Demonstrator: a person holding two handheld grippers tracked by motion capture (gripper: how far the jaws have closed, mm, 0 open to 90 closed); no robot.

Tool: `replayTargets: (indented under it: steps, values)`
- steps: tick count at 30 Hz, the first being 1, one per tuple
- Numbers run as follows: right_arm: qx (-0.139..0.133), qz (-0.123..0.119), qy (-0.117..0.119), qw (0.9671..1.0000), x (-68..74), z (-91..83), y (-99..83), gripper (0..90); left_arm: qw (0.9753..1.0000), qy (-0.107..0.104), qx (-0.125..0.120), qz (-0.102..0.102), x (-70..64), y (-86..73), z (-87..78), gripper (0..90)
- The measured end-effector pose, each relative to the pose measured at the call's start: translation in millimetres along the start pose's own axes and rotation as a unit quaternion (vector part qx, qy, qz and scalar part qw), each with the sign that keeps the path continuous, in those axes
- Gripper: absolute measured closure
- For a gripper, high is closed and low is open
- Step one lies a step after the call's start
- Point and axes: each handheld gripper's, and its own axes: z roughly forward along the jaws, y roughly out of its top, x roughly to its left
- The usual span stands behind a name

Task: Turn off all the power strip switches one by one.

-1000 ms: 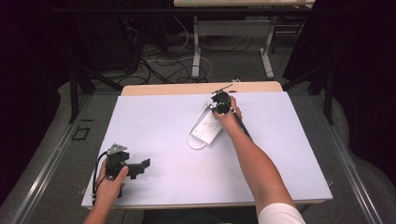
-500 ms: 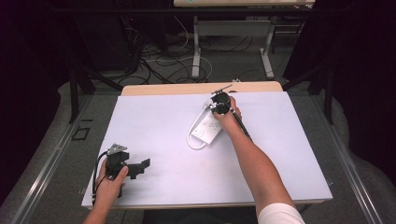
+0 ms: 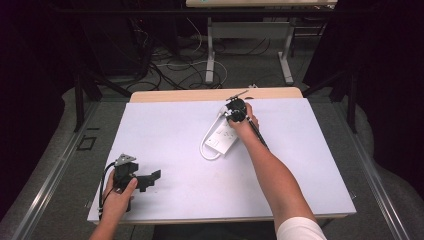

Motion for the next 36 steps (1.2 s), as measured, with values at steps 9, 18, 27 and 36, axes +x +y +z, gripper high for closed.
replayTargets:
  steps: [9, 18, 27, 36]
  values:
    - [0.015, 0.008, 0.000, 0.9998, 0.5, 1.0, 5.1, 90.0, 1.0000, 0.000, 0.001, 0.001, 1.4, -0.1, -0.3, 1.4]
    - [0.000, 0.005, 0.006, 1.0000, -1.6, 0.6, 10.4, 90.0, 1.0000, -0.001, -0.001, -0.002, 1.9, 0.0, -0.3, 1.4]
    - [0.000, 0.004, -0.008, 1.0000, -7.3, 0.6, 15.8, 90.0, 1.0000, -0.002, -0.002, -0.003, 1.8, 0.0, -0.3, 1.4]
    - [-0.001, 0.003, -0.020, 0.9998, -11.7, 1.1, 22.6, 90.0, 1.0000, -0.001, -0.005, -0.007, 2.5, -0.5, -1.5, 1.4]
